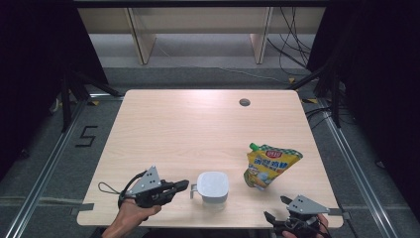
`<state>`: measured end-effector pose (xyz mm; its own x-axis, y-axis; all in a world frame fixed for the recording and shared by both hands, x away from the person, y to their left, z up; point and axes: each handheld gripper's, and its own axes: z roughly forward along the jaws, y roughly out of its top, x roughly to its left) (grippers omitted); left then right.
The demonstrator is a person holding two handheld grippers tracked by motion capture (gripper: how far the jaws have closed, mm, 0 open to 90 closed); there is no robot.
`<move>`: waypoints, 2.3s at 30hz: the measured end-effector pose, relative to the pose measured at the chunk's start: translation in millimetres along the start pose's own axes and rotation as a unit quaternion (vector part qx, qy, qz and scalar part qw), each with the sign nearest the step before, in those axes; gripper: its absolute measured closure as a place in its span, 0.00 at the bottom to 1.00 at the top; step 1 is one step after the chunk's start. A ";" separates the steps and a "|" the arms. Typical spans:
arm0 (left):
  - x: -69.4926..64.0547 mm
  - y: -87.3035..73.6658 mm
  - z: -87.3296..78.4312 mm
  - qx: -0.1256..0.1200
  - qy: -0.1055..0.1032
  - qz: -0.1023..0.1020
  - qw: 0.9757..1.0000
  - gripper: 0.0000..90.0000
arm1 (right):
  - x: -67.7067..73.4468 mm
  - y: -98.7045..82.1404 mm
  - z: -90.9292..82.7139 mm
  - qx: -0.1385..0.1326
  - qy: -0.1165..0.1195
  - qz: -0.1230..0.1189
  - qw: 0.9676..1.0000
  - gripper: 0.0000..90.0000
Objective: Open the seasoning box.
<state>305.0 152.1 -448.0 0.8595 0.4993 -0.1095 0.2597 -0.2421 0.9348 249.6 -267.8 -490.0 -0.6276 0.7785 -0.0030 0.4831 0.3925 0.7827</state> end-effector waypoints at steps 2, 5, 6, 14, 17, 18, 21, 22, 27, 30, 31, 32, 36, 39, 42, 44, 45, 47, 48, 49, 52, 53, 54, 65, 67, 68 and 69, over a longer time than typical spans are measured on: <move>-0.1 3.3 2.4 0.004 -0.002 0.006 1.000 0.99 | 0.2 0.0 -0.2 0.000 -0.002 0.001 1.000 0.26; -1.5 7.0 8.0 0.003 -0.009 0.002 1.000 0.99 | 0.3 -0.4 0.1 0.003 -0.001 0.008 1.000 0.26; -0.6 8.8 10.2 -0.002 -0.014 0.003 1.000 0.99 | 0.6 -0.5 0.5 0.007 0.007 0.014 1.000 0.26; 1.4 14.1 19.5 0.010 -0.014 -0.007 1.000 0.99 | 0.8 -0.4 3.3 0.008 0.001 0.012 1.000 0.26; 4.3 12.9 22.4 0.012 -0.016 -0.003 1.000 0.99 | 2.0 -0.4 4.5 0.008 0.006 0.020 1.000 0.27; 4.8 11.6 23.6 0.013 -0.015 -0.005 1.000 0.99 | 1.3 -0.3 4.9 0.007 0.004 0.012 1.000 0.27; 6.8 10.5 24.3 0.013 -0.015 -0.010 1.000 0.99 | 2.5 0.6 5.8 0.009 0.007 0.004 1.000 0.27; 5.9 10.2 24.5 0.010 -0.014 -0.020 1.000 0.99 | 3.2 1.0 7.3 0.007 0.010 0.004 1.000 0.27; 3.2 13.1 23.3 0.008 -0.012 -0.011 1.000 0.99 | 3.5 1.3 6.8 0.009 0.009 0.004 1.000 0.27; 0.5 13.1 24.1 0.009 -0.015 -0.001 1.000 0.99 | 3.3 1.3 7.1 0.007 0.007 -0.001 1.000 0.27; 0.5 13.1 24.1 0.009 -0.015 -0.001 1.000 0.99 | 3.3 1.3 7.1 0.007 0.007 -0.001 1.000 0.27; 0.0 13.4 24.6 0.009 -0.017 0.002 1.000 0.99 | 3.0 1.4 7.3 0.005 0.007 -0.005 1.000 0.27; 0.3 12.7 24.7 0.010 -0.014 0.001 1.000 0.99 | 6.7 1.2 6.6 0.012 0.010 0.019 1.000 0.27; 0.3 12.6 24.7 0.010 -0.014 0.000 1.000 0.99 | 3.7 2.2 7.2 0.003 0.010 0.004 1.000 0.26; 0.2 12.5 24.7 0.009 -0.014 0.002 1.000 0.99 | 4.6 4.1 6.5 -0.008 0.014 0.006 1.000 0.26; 0.3 12.2 24.6 0.009 -0.014 0.002 1.000 0.99 | 6.8 7.9 7.2 -0.034 0.034 0.019 0.999 0.27; 0.6 12.1 24.5 0.009 -0.015 0.003 1.000 0.99 | 10.3 10.8 7.2 -0.044 0.042 0.021 0.998 0.28; 1.2 12.4 24.5 0.010 -0.016 0.007 1.000 0.99 | 14.7 15.1 7.9 -0.055 0.042 0.009 0.998 0.34; -0.1 12.5 24.5 0.010 -0.012 0.001 1.000 0.99 | 19.2 19.3 8.5 -0.065 0.043 -0.008 0.997 0.47; -0.1 12.5 24.5 0.010 -0.012 0.001 1.000 0.99 | 19.2 19.3 8.5 -0.065 0.043 -0.008 0.997 0.47; -0.2 12.3 24.4 0.010 -0.011 0.002 1.000 0.99 | 22.8 25.8 9.7 -0.076 0.052 -0.023 0.996 0.61; -0.2 12.2 24.3 0.010 -0.011 0.002 1.000 0.99 | 24.9 28.9 10.0 -0.082 0.060 -0.024 0.995 0.66; -0.3 12.0 24.3 0.009 -0.010 0.001 1.000 0.99 | 25.2 31.7 11.2 -0.092 0.061 -0.039 0.993 0.69; -0.7 10.7 23.2 0.008 -0.006 0.002 1.000 0.99 | 42.8 56.1 19.7 -0.137 0.082 -0.071 0.985 0.95; -1.4 10.8 23.7 0.006 -0.005 0.004 1.000 0.99 | 45.5 58.7 21.8 -0.140 0.083 -0.071 0.984 0.96; -1.1 11.1 23.5 0.008 -0.007 0.006 1.000 0.99 | 45.2 59.9 22.6 -0.140 0.082 -0.075 0.984 0.96; -1.1 10.9 23.2 0.009 -0.006 0.003 1.000 0.99 | 48.5 61.2 25.0 -0.134 0.099 -0.064 0.984 0.96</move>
<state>317.1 129.6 -445.5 0.8667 0.4870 -0.1078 0.2617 -0.2601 0.9294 264.0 -193.8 -457.8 -0.7922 0.6102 -0.0110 0.2312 0.3167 0.9199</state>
